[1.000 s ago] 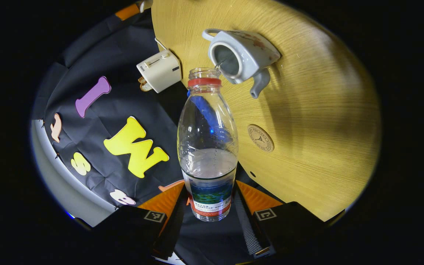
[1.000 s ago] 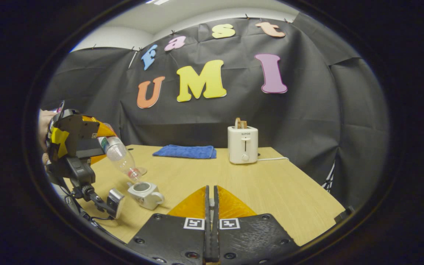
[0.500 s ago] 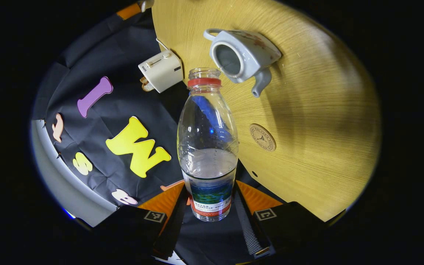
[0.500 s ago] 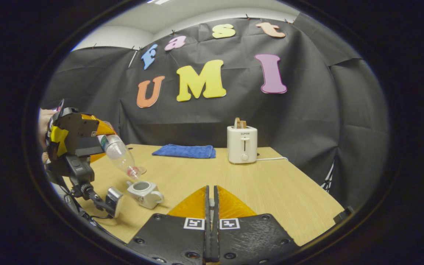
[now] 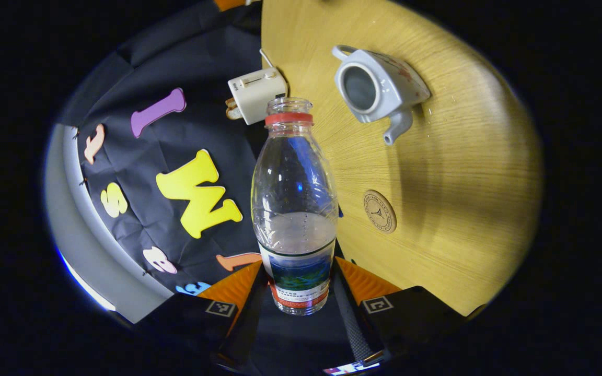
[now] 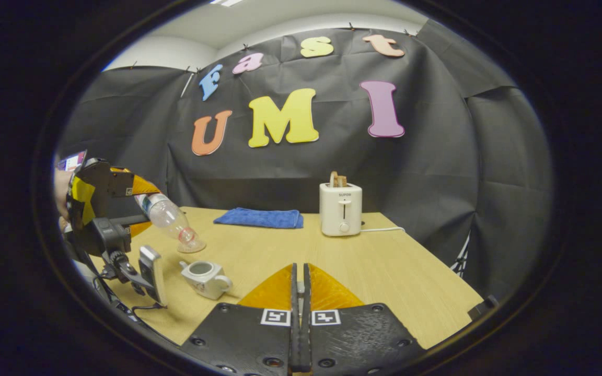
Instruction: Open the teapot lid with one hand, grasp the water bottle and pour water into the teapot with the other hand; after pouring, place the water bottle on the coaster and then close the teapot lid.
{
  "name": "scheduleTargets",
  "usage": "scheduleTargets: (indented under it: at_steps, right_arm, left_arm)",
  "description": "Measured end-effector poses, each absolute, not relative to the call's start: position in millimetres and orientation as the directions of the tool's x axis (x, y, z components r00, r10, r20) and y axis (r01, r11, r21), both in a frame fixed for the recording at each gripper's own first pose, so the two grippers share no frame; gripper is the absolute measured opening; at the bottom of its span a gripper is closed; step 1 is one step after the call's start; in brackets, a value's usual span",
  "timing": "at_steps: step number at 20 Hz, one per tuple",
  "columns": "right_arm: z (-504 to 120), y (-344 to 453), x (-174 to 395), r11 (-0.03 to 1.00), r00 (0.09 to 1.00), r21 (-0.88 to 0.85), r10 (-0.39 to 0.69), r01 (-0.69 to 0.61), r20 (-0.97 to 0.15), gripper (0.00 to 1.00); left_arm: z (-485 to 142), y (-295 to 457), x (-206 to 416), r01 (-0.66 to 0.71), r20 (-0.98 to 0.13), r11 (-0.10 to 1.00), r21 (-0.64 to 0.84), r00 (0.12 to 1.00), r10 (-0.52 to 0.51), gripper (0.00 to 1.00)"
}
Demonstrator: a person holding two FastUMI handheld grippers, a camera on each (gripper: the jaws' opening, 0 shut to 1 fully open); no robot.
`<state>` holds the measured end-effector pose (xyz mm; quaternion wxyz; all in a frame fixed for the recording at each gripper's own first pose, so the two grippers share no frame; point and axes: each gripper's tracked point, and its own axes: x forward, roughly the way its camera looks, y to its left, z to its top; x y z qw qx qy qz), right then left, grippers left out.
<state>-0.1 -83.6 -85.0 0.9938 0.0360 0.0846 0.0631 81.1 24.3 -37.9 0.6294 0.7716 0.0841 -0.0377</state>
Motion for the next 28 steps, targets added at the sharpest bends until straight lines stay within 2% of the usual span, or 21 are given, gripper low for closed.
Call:
scheduleTargets:
  at_steps: [2,4,7,10,13,16,22,26,28]
  right_arm:
    - [-81.0,-82.3,0.7,0.990,0.979,0.083,0.130,-0.118,-0.159,0.00]
    - [-77.5,-78.8,2.0,0.990,0.979,0.081,0.129,-0.118,-0.155,0.00]
    - [-72.9,-71.3,2.4,0.986,0.976,0.099,0.150,-0.135,-0.159,0.00]
    - [-64.4,-69.3,4.3,0.985,0.978,0.110,0.146,-0.130,-0.148,0.00]
    - [-60.9,-61.8,1.9,0.987,0.979,0.087,0.146,-0.134,-0.142,0.00]
    - [-61.7,-56.2,0.2,0.988,0.978,0.069,0.146,-0.137,-0.148,0.00]
    - [-64.4,-53.1,-1.5,0.991,0.980,0.050,0.130,-0.124,-0.152,0.00]
    - [-69.7,-57.7,-2.2,0.993,0.980,0.043,0.114,-0.108,-0.165,0.00]
    - [-71.0,-62.5,-0.6,0.994,0.981,0.040,0.103,-0.098,-0.167,0.00]
  left_arm:
    - [-50.3,35.5,77.5,0.191,-0.195,0.067,0.979,0.978,0.072,0.72]
    - [-60.9,35.6,72.9,0.186,-0.214,0.350,0.918,0.976,0.044,0.73]
    - [-62.7,34.5,62.2,0.134,-0.202,0.689,0.712,0.979,0.018,0.73]
    - [-59.4,30.4,68.0,0.107,-0.215,0.903,0.417,0.976,-0.016,0.73]
    - [-63.2,30.8,66.2,0.095,-0.216,0.976,0.194,0.975,-0.052,0.74]
    - [-63.3,29.1,66.3,0.103,-0.199,0.992,0.069,0.976,-0.088,0.74]
    - [-51.1,29.8,106.3,0.138,-0.146,0.990,0.007,0.980,-0.136,0.74]
    - [-66.1,26.4,132.9,0.168,-0.174,0.983,-0.075,0.968,-0.179,0.74]
    - [-78.4,30.9,145.8,0.153,-0.198,0.984,-0.087,0.966,-0.168,0.74]
